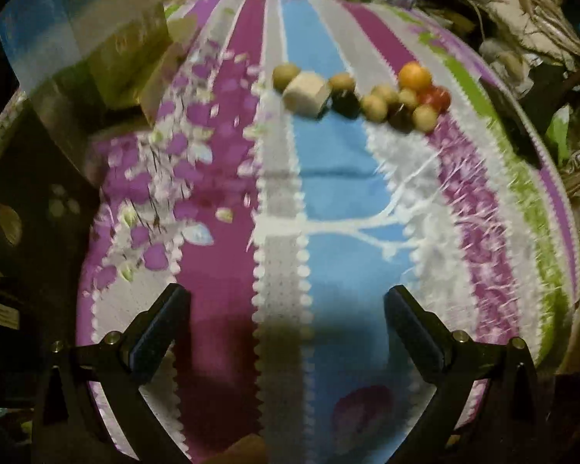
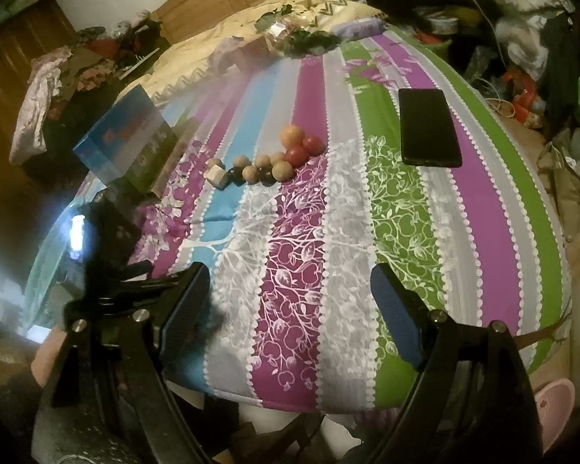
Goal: Organize fruits
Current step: 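Move both tools toward the row of small fruits on the sheet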
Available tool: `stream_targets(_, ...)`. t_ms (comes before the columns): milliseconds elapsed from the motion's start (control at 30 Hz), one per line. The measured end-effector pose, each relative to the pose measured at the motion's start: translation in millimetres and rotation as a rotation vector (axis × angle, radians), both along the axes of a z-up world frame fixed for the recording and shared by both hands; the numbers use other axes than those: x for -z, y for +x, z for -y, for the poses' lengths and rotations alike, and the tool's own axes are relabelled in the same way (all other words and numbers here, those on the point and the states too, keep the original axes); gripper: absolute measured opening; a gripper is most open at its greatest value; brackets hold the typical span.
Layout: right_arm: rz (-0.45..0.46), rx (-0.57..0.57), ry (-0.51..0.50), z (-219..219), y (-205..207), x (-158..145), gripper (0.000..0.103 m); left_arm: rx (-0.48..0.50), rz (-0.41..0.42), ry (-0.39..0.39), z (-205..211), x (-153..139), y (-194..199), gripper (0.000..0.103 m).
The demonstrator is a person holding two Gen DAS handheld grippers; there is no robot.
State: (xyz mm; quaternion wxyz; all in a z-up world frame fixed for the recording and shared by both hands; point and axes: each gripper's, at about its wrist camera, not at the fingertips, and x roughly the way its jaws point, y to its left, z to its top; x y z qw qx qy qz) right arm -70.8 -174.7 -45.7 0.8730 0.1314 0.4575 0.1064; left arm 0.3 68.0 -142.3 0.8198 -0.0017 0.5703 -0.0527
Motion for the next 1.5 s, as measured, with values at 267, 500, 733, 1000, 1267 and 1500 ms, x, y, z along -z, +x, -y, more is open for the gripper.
stream_targets(267,0.001,-0.004,-0.003,0,-1,0,0.086,0.011,0.000,0.023,5,13,-3,0.103)
stream_targets(500,-0.013,-0.009,-0.002,-3,-4,5,0.086,0.009,0.003,0.025,8,14,-1,0.103)
stream_targets(733,-0.027,-0.012,0.005,-3,-4,7,0.086,0.012,-0.001,0.025,7,14,-2,0.103)
stream_targets(1000,-0.030,-0.010,0.014,-3,-1,8,0.086,0.011,-0.002,0.018,5,14,-1,0.103)
stream_targets(1267,-0.029,-0.014,0.016,-3,0,8,0.086,0.013,0.027,0.004,4,16,-8,0.103)
stream_targets(1500,-0.022,-0.010,0.021,-3,2,5,0.086,0.028,0.000,0.003,1,6,-8,0.102)
